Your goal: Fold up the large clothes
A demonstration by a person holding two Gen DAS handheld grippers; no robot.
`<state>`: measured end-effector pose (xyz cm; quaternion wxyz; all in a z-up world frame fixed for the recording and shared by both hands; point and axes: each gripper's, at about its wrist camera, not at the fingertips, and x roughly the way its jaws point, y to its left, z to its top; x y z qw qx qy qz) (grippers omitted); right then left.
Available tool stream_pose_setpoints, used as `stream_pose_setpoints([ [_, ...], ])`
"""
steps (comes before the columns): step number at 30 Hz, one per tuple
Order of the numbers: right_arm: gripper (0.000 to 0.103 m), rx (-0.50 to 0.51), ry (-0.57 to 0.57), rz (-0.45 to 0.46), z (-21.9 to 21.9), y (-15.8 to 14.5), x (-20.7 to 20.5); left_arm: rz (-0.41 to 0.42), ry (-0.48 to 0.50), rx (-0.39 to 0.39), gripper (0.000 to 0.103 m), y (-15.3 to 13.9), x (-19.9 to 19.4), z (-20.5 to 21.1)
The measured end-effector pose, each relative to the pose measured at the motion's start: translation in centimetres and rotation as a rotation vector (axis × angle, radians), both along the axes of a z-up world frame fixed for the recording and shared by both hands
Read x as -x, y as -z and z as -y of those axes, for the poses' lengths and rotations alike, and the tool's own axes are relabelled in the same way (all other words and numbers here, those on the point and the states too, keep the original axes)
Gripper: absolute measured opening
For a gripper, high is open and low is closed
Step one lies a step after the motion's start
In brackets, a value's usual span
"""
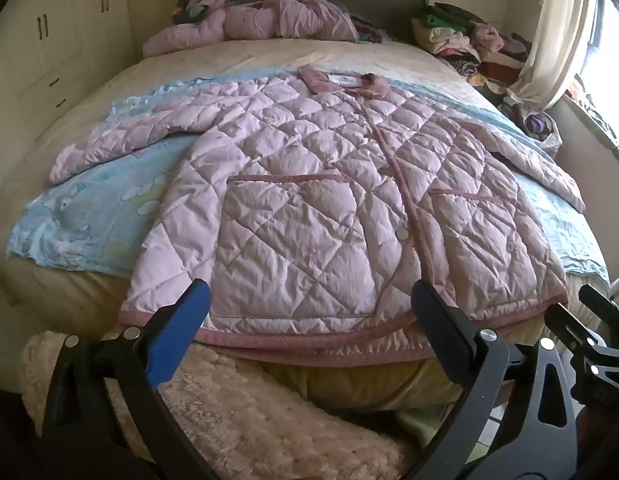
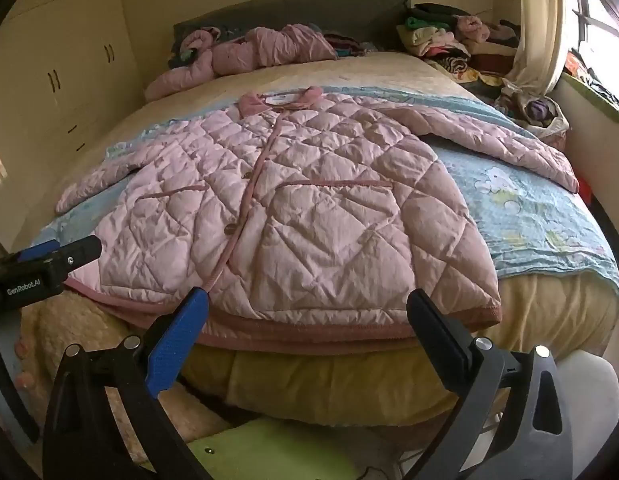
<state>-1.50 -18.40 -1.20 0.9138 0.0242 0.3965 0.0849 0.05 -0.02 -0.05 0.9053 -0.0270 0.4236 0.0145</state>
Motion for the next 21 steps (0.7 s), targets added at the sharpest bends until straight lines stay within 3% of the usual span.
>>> stream_pose_setpoints([
  [6,0.099,-0.05,0.0,-0.004,0.4,-0.6,0.2,0.006,0.003,0.002,0.094,0.0,0.1,0.0],
  [21,0.099,-0.038,0.001,0.044,0.0,-1.4,0.7,0.01,0.008,0.011,0.094,-0.2,0.2,0.6],
])
